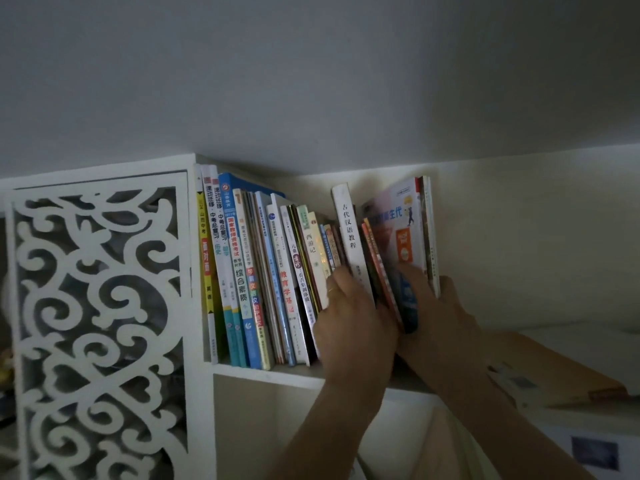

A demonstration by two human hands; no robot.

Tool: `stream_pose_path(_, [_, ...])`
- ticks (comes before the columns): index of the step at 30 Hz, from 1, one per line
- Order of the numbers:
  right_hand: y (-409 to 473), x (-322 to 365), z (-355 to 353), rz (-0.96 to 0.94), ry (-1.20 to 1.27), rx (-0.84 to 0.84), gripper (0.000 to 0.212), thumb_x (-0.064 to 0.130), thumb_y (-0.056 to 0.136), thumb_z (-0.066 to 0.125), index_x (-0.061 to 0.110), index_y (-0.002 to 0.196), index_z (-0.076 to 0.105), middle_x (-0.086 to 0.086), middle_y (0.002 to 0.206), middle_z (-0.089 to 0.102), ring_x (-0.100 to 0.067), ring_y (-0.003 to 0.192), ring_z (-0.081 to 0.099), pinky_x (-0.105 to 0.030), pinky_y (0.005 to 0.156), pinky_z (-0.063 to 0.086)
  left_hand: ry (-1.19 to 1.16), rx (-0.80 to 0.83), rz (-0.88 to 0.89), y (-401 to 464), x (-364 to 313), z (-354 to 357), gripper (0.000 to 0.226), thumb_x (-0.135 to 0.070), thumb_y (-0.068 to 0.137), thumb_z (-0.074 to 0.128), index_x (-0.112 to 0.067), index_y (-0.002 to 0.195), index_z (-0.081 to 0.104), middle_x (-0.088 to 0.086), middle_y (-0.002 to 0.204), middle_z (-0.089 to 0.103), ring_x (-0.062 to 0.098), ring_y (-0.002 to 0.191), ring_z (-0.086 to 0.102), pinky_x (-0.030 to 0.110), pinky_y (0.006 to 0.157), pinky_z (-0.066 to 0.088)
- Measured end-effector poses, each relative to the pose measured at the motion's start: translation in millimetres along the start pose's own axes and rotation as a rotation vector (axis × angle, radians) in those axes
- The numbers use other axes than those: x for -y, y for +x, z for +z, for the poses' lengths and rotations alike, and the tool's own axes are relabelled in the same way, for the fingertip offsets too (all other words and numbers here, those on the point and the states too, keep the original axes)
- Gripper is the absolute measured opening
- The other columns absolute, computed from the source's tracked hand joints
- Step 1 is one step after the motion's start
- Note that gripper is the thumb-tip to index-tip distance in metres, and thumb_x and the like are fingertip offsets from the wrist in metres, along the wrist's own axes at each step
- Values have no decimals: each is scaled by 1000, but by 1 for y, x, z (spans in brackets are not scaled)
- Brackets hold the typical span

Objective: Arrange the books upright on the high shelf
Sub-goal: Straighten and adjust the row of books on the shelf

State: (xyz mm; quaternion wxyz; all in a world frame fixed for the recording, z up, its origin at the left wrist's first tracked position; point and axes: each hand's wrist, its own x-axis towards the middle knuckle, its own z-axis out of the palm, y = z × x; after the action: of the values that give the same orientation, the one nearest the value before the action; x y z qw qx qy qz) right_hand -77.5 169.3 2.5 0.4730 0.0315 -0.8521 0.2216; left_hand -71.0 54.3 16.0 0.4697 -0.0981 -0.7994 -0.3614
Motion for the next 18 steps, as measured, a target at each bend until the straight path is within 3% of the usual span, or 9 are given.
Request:
stream_pose_path(4, [2,-7,-4,1,49,43,76,62,87,63,43,150,25,-4,116,41,-35,90,61,-36,73,47,33,-27,93,-12,-7,-15,27,-38,101,45,-21,122,40,-3,115,64,10,85,69,27,66,60])
stream_pose_path(7, [2,-8,-2,-23,90,-4,88,57,83,70,38,154,21,-10,119,42,-30,75,54,-34,66,45,67,-54,131,-30,-9,-23,43,-40,96,43,-20,133,35,-4,111,67,11,71,69,28,51,58])
stream_pose_path(9, [1,-6,2,-88,103,-28,97,49,84,71,40,158,9,-15,128,42,-31,69,55,-34,59,47,84,-21,123,-30,-11,-23,61,-41,100,41,-21,150,15,0,109,71,16,73,72,33,58,60])
stream_pose_path(11, [0,-3,3,-143,115,-49,97,46,86,66,40,159,4,-19,134,41,-36,67,59,-31,54,46,123,32,87,-28,-14,-30,68,-38,104,42,-23,154,-1,0,101,71,14,71,70,31,64,60])
stream_pose_path(13, [0,-3,4,-187,114,-34,92,46,90,62,42,160,3,-18,136,39,-39,72,62,-31,55,48,82,-37,118,-30,-5,-50,67,-35,101,49,-21,153,10,-9,93,65,-1,54,53,13,51,50])
stream_pose_path(15, [-1,1,3,-166,173,-14,82,53,93,52,48,158,2,-14,142,33,-40,84,64,-37,60,56,46,-52,132,-39,14,-81,66,-37,98,55,-24,152,19,-12,93,64,-3,46,43,2,40,31])
stream_pose_path(17, [-3,16,4,-107,185,-5,79,68,89,45,49,155,7,-12,148,26,-44,103,62,-46,74,60,-10,-86,168,-57,39,-106,65,-42,97,54,-27,152,22,-13,100,70,-3,54,56,4,50,42])
stream_pose_path(18, [-4,30,6,-86,145,-34,86,77,84,47,45,155,11,-13,149,25,-45,111,59,-52,81,59,-68,-72,158,-65,48,-121,66,-43,94,55,-26,152,27,-24,108,66,-9,65,60,9,56,48])
